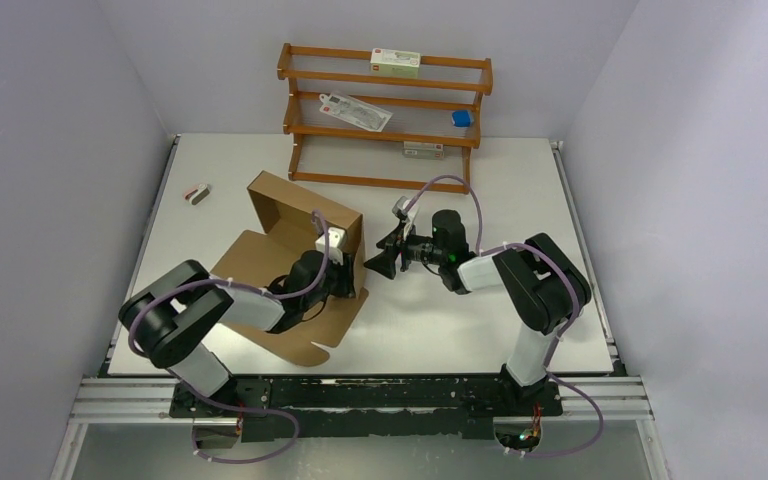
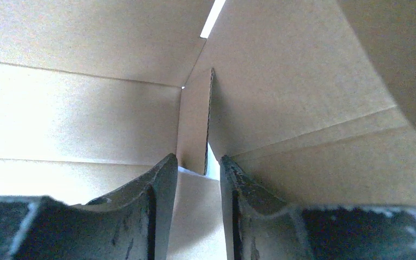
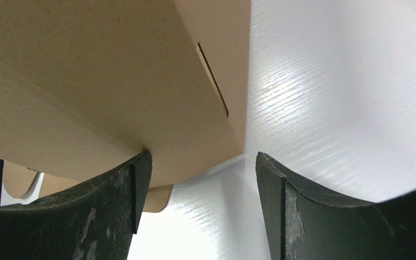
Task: Fold the paper box
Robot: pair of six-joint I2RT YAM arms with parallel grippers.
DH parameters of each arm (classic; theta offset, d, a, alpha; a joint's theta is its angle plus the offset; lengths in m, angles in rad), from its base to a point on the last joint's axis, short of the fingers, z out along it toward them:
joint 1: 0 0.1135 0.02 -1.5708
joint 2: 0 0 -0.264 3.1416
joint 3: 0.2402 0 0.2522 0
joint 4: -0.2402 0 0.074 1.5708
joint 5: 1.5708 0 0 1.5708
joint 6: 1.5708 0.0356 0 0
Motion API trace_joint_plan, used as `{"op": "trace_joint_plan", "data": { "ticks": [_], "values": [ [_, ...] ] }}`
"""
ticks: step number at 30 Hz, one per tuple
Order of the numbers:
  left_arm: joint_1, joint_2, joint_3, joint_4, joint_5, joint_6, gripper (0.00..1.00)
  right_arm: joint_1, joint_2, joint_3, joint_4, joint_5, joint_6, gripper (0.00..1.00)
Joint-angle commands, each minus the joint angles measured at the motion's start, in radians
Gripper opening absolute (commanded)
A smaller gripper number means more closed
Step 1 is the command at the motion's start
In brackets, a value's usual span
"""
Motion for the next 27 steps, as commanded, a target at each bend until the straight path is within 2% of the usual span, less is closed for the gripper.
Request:
{"op": "trace_joint_plan", "data": {
  "ticks": [1,8,15,19,22,25,27],
  "values": [
    [-0.004,-0.055,-0.019,-0.037,0.017,-0.025,0.42,0.008,0.007,0.013,0.039,0.000,-0.013,0.74],
    [-0.003,-0.157,-0.044,-0.158,-0.025,-0.026,0.48,0.007,0.000,0.016,0.022,-0.006,-0.024,0.74],
    [-0.001,-0.236,-0.072,-0.227,0.015,-0.055,0.58,0.011,0.003,0.017,0.023,-0.022,-0.018,0.74],
    [0.002,-0.320,-0.098,-0.299,0.026,-0.065,0.58,0.019,0.000,0.011,0.020,-0.021,-0.021,0.74],
    [0.008,-0.391,-0.116,-0.352,0.020,-0.066,0.51,0.026,-0.003,0.008,0.021,-0.021,-0.021,0.74],
    [0.021,-0.451,-0.139,-0.377,-0.016,-0.066,0.35,0.029,-0.008,0.002,0.025,-0.017,-0.016,0.74],
    [0.046,-0.461,-0.139,-0.400,-0.045,-0.074,0.29,0.034,-0.011,-0.003,0.032,-0.013,-0.013,0.75]
  ]
}}
